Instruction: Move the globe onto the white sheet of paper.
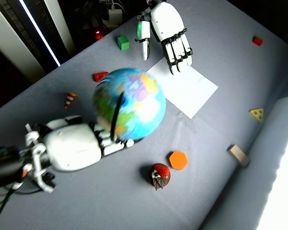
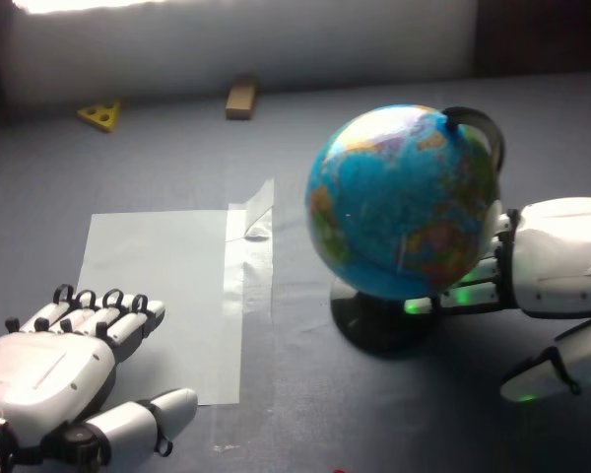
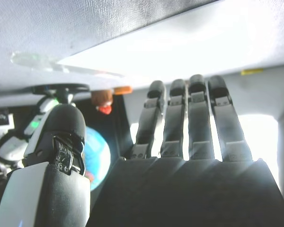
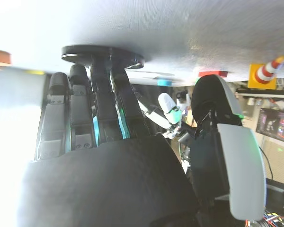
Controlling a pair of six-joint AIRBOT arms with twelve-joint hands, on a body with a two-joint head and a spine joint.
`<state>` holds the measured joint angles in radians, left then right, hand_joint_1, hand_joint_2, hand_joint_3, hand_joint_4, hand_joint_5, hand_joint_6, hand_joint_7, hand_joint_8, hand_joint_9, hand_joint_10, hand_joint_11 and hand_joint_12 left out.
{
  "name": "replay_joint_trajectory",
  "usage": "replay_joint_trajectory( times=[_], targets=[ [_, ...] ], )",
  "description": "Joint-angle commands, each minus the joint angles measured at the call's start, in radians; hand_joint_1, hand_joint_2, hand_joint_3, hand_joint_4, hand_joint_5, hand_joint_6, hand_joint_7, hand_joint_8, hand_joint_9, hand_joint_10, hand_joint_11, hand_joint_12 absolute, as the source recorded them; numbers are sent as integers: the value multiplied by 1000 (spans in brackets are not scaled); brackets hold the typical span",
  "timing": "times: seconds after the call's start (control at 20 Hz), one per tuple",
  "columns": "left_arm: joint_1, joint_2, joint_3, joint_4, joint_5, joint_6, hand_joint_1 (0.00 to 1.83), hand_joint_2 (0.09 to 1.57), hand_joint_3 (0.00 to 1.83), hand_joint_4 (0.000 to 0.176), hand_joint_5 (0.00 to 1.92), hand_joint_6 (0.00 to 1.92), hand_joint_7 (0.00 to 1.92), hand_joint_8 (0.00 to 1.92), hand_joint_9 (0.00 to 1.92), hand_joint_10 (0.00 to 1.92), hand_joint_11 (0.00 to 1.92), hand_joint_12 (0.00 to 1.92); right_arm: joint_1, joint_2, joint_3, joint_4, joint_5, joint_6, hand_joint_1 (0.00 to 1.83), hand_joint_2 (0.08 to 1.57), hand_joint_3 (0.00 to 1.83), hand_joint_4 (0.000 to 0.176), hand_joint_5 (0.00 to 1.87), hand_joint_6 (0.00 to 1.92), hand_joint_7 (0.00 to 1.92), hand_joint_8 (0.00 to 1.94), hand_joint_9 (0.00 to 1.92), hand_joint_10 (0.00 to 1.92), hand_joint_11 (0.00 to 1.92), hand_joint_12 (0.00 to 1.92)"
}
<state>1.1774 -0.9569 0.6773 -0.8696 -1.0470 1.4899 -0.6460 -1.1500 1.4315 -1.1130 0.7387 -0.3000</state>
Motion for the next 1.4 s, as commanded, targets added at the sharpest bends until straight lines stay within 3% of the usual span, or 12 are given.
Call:
replay_joint_trajectory(
  times=[0.0,0.25,0.7,1.35],
  targets=[
    [-4,0,-1,48,-86,-7,0,1231,0,17,114,4,99,1,109,1,0,235,5,-9,-13,3,14,5,0,1171,0,0,213,8,229,2,171,1,0,150],
    [4,-1,-5,48,-79,-8,0,1230,0,18,108,1,99,0,109,1,0,233,65,-24,-82,-35,-108,60,0,1171,0,0,214,8,231,2,177,3,0,155],
    [17,5,-3,42,-65,-27,0,1230,0,18,113,2,99,0,108,1,0,231,132,-83,-143,-41,-340,49,0,1169,0,0,221,9,230,1,167,0,0,158],
    [23,9,-18,40,-65,-34,0,1231,0,17,115,0,102,1,110,0,0,250,194,-210,-143,-41,-447,78,0,1168,0,0,211,3,227,0,167,0,0,171]
  ],
)
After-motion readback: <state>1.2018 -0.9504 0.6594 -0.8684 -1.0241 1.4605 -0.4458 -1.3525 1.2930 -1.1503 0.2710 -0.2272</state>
